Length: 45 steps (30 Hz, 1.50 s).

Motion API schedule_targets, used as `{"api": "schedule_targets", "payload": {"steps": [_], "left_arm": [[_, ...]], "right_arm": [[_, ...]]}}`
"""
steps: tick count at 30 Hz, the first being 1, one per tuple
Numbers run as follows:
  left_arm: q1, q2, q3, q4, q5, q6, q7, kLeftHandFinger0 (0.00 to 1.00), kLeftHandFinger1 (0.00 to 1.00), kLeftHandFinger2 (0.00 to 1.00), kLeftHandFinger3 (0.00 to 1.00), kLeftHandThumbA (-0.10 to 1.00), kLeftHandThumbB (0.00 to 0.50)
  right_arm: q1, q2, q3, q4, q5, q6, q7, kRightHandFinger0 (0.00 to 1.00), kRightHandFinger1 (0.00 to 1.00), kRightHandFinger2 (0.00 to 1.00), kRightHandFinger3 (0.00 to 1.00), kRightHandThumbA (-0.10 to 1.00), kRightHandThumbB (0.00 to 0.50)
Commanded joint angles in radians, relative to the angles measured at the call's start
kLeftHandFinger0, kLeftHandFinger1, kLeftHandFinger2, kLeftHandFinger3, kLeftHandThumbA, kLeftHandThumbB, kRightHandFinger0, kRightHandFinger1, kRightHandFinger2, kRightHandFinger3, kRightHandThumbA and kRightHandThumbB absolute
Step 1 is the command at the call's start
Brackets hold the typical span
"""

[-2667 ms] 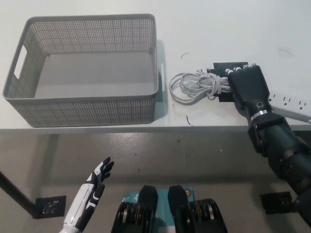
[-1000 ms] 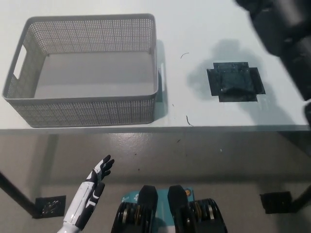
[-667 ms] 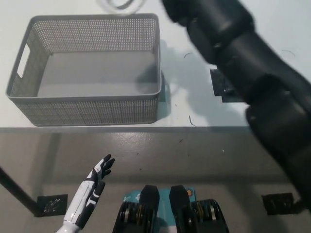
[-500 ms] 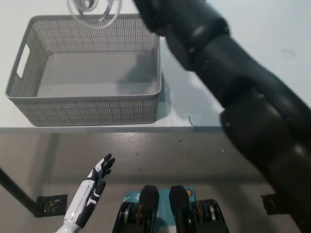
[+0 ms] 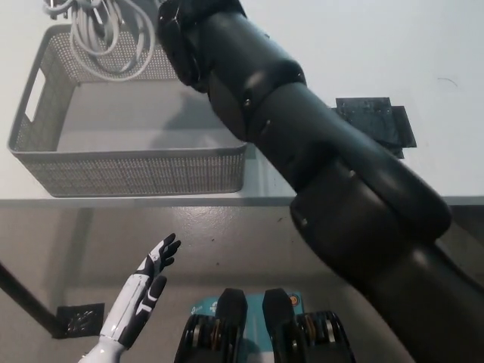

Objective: Use the right hand to pick up a power strip and put it into a container on the left side

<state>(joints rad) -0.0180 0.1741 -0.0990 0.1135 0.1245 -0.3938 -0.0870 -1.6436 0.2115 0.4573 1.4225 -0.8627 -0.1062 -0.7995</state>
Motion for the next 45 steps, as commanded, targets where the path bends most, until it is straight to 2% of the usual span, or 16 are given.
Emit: {"api": "schedule_targets", "payload": {"steps": [1,3,5,6,8,9,10,11,12,13,15,21,34,40,43,45], "left_arm": [[-0.017,0.018,0.008,-0.040,-0.013,0.002,-0.016,1.00,1.00,1.00,1.00,1.00,0.109],[-0.019,0.019,0.005,-0.041,-0.007,0.005,-0.017,1.00,1.00,1.00,1.00,1.00,0.110],[-0.020,0.019,0.004,-0.041,-0.003,0.004,-0.018,1.00,1.00,1.00,1.00,1.00,0.111],[-0.018,0.019,0.003,-0.043,-0.005,0.005,-0.020,1.00,1.00,1.00,1.00,1.00,0.111],[-0.020,0.015,0.004,-0.039,-0.014,-0.005,-0.022,1.00,1.00,1.00,1.00,1.00,0.107],[-0.018,0.016,0.004,-0.043,-0.009,-0.003,-0.021,1.00,1.00,1.00,1.00,1.00,0.108],[-0.016,0.017,0.004,-0.046,-0.006,-0.002,-0.021,1.00,1.00,1.00,1.00,1.00,0.107],[-0.019,0.018,0.004,-0.048,-0.006,-0.001,-0.023,1.00,1.00,1.00,1.00,1.00,0.103],[-0.023,0.021,0.003,-0.048,-0.008,0.001,-0.026,1.00,1.00,1.00,1.00,1.00,0.103],[-0.024,0.022,0.003,-0.051,-0.009,0.006,-0.029,1.00,1.00,1.00,1.00,1.00,0.102],[-0.026,0.023,0.002,-0.061,-0.016,0.021,-0.034,1.00,1.00,1.00,1.00,1.00,0.101],[-0.032,0.019,-0.002,-0.040,-0.019,-0.004,-0.032,1.00,1.00,1.00,1.00,1.00,0.086],[-0.009,0.018,-0.014,-0.060,0.017,0.015,-0.028,1.00,1.00,1.00,1.00,1.00,0.065],[-0.008,0.020,-0.014,-0.059,0.022,0.006,-0.024,1.00,1.00,1.00,1.00,1.00,0.063],[-0.010,0.029,-0.011,-0.067,0.009,0.022,-0.034,1.00,1.00,1.00,1.00,1.00,0.075],[-0.019,0.031,-0.011,-0.062,-0.005,0.028,-0.042,1.00,1.00,1.00,1.00,1.00,0.080]], "right_arm": [[-0.093,0.020,-0.022,-0.002,0.082,-0.002,0.072,0.00,0.00,0.42,0.37,-0.10,0.317],[-0.077,0.033,-0.014,0.009,0.089,0.006,0.106,0.00,0.00,0.22,0.45,-0.10,0.384],[-0.067,0.038,-0.008,0.015,0.092,0.008,0.128,0.00,0.00,0.10,0.51,-0.10,0.370],[-0.061,0.039,-0.002,0.019,0.091,0.021,0.167,0.00,0.00,0.09,0.64,-0.10,0.363],[-0.048,0.044,0.008,0.028,0.090,0.060,0.216,0.00,0.00,0.09,0.53,-0.10,0.323],[-0.050,0.046,0.008,0.032,0.095,0.092,0.273,0.00,0.01,0.16,0.66,-0.10,0.279],[-0.055,0.048,0.003,0.038,0.105,0.131,0.358,0.15,0.27,0.49,0.94,-0.08,0.240],[-0.065,0.047,-0.006,0.041,0.120,0.157,0.436,0.62,0.86,1.00,1.00,0.14,0.265],[-0.076,0.045,-0.018,0.044,0.137,0.180,0.514,0.85,1.00,1.00,1.00,0.23,0.295],[-0.083,0.044,-0.015,0.046,0.136,0.205,0.565,1.00,1.00,1.00,1.00,0.44,0.432],[-0.086,0.039,-0.023,0.046,0.147,0.218,0.607,1.00,1.00,1.00,1.00,0.55,0.491],[-0.093,0.030,-0.088,0.042,0.220,0.234,0.782,1.00,1.00,1.00,1.00,0.99,0.500],[-0.068,-0.004,-0.079,0.029,0.225,0.245,0.864,1.00,1.00,1.00,1.00,0.99,0.444],[-0.117,-0.044,0.041,0.039,0.160,0.167,1.291,1.00,1.00,1.00,1.00,0.95,0.407],[-0.186,-0.086,0.011,0.037,0.212,0.154,1.541,1.00,1.00,1.00,1.00,0.81,0.399],[-0.227,-0.130,-0.054,0.022,0.285,0.179,1.605,1.00,1.00,1.00,1.00,0.74,0.453]]}}
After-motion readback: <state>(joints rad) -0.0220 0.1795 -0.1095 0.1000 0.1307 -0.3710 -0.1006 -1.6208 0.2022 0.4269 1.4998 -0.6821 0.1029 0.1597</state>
